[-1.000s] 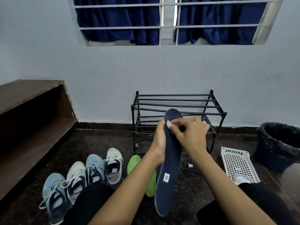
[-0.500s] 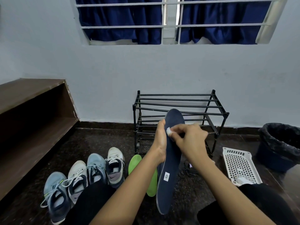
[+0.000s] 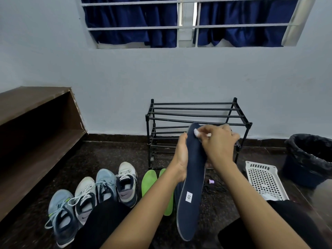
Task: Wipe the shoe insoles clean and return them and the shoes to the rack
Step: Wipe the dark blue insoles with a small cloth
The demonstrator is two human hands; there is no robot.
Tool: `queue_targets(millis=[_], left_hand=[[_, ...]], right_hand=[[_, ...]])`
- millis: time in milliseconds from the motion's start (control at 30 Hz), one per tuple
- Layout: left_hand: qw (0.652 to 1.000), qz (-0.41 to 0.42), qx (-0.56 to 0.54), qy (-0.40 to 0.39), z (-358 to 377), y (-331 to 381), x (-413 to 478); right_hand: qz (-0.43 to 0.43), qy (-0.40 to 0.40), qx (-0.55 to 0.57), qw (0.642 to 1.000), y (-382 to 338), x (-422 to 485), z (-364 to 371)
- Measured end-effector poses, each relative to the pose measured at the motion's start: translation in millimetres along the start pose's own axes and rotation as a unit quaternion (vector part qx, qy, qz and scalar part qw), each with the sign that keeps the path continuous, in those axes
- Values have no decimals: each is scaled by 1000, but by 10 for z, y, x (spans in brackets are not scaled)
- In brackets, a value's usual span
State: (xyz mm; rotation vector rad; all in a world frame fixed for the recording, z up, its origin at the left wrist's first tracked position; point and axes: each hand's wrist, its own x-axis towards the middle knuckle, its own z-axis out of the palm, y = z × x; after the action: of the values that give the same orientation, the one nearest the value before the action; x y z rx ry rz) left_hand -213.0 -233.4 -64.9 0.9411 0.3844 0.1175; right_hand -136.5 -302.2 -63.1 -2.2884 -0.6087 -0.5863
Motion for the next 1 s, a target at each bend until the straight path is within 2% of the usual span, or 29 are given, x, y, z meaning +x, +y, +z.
queue_targets(millis=[133, 267, 433, 633, 733, 867, 1000], left_hand=[[998, -20, 47, -37, -14, -34, 21], [998, -29, 52, -3, -55, 34, -14], [997, -6, 48, 52, -235, 63, 81], [999, -9, 24, 41, -193, 44, 45], [1000, -7, 13, 11, -109, -35, 0], [999, -20, 19, -26, -20, -100, -37], [999, -29, 36, -18, -15, -80, -54]], right_hand=[[37, 15, 4, 999, 107, 117, -11], [0, -19, 70, 997, 0, 18, -11], [-46, -107, 163, 980, -133, -312, 29], [-54, -70, 205, 975, -149, -271, 4], [-44, -30, 168, 984, -97, -163, 27], [11, 7, 93, 996, 5, -2, -18], [70, 26, 114, 991, 72, 64, -28]])
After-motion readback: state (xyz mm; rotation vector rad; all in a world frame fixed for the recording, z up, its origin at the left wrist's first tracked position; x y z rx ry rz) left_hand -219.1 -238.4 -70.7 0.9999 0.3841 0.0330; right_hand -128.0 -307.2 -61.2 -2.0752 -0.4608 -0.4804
